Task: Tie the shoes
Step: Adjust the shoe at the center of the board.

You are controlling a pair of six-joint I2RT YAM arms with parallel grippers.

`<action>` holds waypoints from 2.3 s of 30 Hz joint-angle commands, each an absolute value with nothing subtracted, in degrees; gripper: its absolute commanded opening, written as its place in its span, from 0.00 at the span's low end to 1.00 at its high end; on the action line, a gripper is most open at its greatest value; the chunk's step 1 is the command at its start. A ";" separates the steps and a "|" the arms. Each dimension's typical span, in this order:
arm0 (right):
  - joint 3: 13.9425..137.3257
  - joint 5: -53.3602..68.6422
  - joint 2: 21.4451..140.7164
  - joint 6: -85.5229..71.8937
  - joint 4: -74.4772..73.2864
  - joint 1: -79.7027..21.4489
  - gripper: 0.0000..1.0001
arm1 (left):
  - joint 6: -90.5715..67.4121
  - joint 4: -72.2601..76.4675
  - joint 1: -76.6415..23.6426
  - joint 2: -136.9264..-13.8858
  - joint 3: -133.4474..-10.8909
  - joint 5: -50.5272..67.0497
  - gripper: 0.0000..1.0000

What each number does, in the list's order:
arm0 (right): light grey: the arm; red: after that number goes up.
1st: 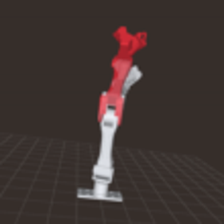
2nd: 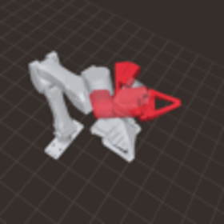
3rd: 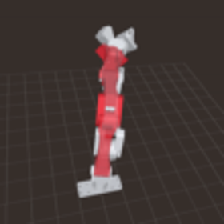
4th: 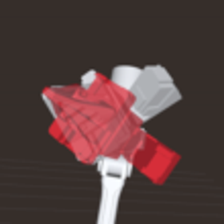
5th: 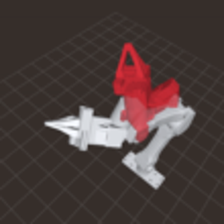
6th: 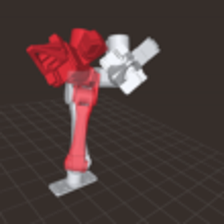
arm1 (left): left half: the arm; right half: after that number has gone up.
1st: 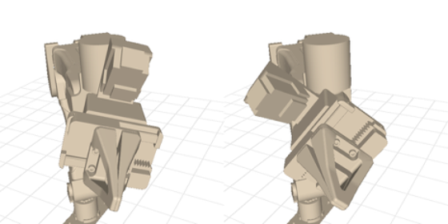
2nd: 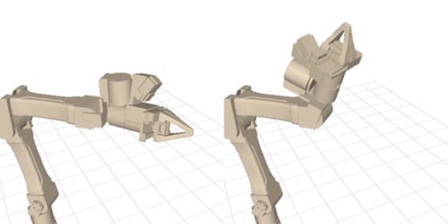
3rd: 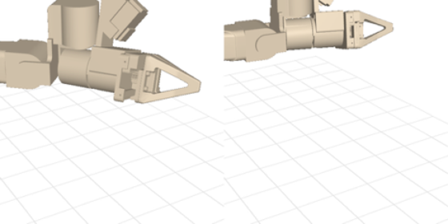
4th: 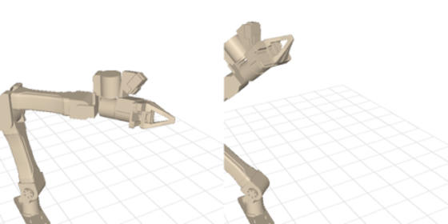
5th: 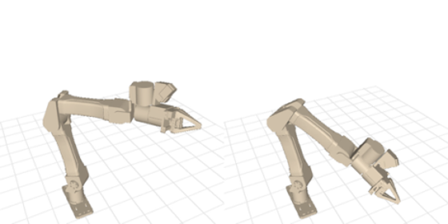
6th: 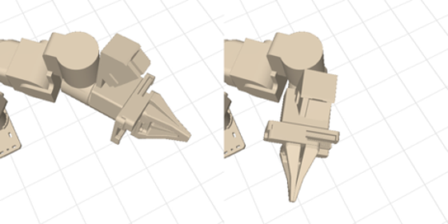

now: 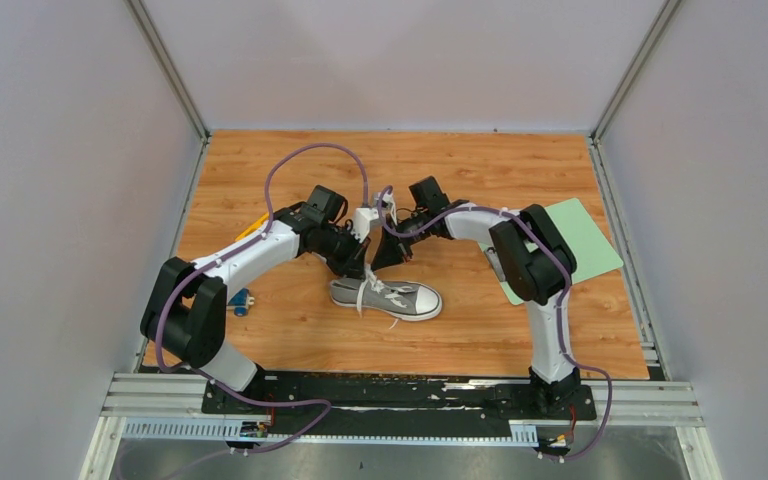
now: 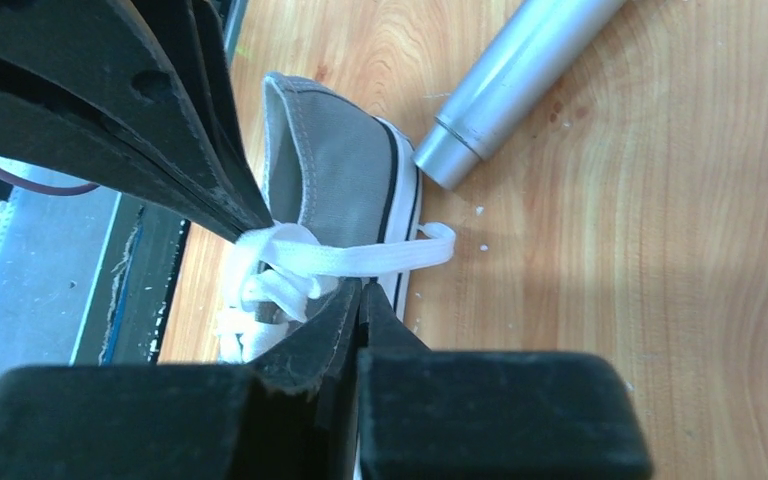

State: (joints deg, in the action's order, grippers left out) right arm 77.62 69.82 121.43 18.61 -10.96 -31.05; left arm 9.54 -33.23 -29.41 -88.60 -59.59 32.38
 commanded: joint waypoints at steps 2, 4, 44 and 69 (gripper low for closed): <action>74.26 64.65 115.83 18.93 -8.20 -28.36 0.00 | 11.67 -35.04 -29.53 -85.25 -60.48 30.76 0.00; 72.70 63.23 113.98 18.78 -8.15 -26.91 0.00 | 12.15 -35.48 -29.53 -84.64 -60.23 29.57 0.00; 62.35 59.06 104.68 13.56 -28.88 -40.50 0.27 | 19.19 -38.86 -31.84 -90.72 -64.69 31.33 0.00; 61.38 64.06 99.09 12.44 -27.12 -17.57 0.34 | 15.37 -28.57 -34.66 -97.32 -69.33 39.00 0.03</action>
State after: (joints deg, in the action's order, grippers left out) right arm 61.08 60.29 98.39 13.76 -29.36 -16.88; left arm 16.80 -31.07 -34.17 -97.51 -66.78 37.15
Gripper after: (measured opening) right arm 0.324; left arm 0.023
